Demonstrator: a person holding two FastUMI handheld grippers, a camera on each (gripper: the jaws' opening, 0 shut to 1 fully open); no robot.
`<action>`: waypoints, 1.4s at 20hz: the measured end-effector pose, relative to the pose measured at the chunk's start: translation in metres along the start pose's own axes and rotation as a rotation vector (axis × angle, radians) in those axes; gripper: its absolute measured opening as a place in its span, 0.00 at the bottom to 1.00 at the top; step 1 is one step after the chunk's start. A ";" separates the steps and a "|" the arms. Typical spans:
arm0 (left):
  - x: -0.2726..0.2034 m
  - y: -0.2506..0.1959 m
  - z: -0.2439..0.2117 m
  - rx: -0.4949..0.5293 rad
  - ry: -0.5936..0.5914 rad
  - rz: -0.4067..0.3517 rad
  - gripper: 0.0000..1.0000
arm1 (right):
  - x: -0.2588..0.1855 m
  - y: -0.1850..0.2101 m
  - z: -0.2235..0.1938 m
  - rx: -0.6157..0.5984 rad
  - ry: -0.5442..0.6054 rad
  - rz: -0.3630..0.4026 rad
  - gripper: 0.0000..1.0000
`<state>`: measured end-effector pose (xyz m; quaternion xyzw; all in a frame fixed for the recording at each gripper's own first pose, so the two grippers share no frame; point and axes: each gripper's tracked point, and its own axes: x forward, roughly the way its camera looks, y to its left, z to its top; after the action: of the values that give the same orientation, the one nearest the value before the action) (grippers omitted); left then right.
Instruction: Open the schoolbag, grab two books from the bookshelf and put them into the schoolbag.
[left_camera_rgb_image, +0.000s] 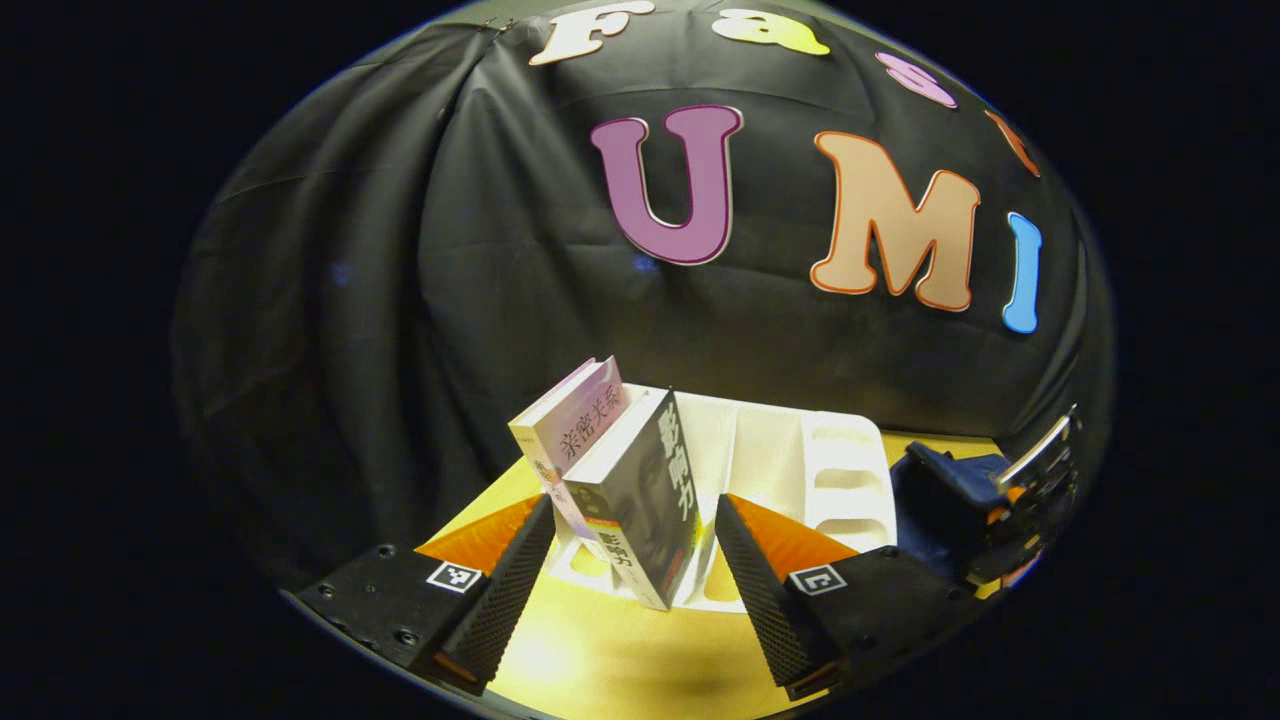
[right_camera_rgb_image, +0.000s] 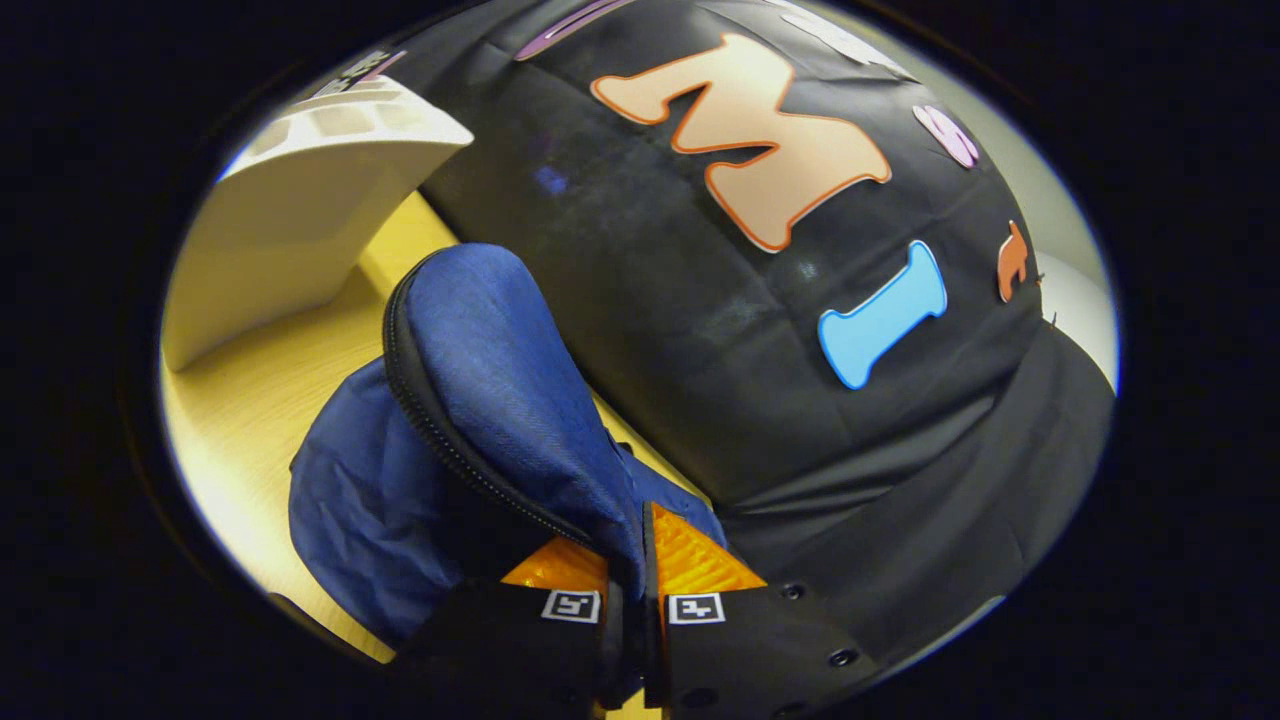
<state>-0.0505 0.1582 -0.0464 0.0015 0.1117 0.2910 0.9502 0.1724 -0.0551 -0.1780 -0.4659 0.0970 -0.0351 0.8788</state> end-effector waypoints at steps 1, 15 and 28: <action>0.005 0.003 -0.002 0.000 0.014 -0.006 0.92 | -0.002 -0.007 0.001 0.017 0.004 -0.008 0.11; 0.076 0.004 -0.021 0.020 0.284 -0.200 0.96 | -0.042 -0.038 -0.006 0.125 0.064 -0.016 0.07; 0.102 -0.037 -0.036 0.186 0.649 -0.409 0.68 | -0.068 -0.037 -0.007 0.132 0.050 0.032 0.11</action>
<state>0.0439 0.1817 -0.1060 -0.0270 0.4299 0.0699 0.8998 0.1053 -0.0715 -0.1419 -0.4042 0.1236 -0.0390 0.9055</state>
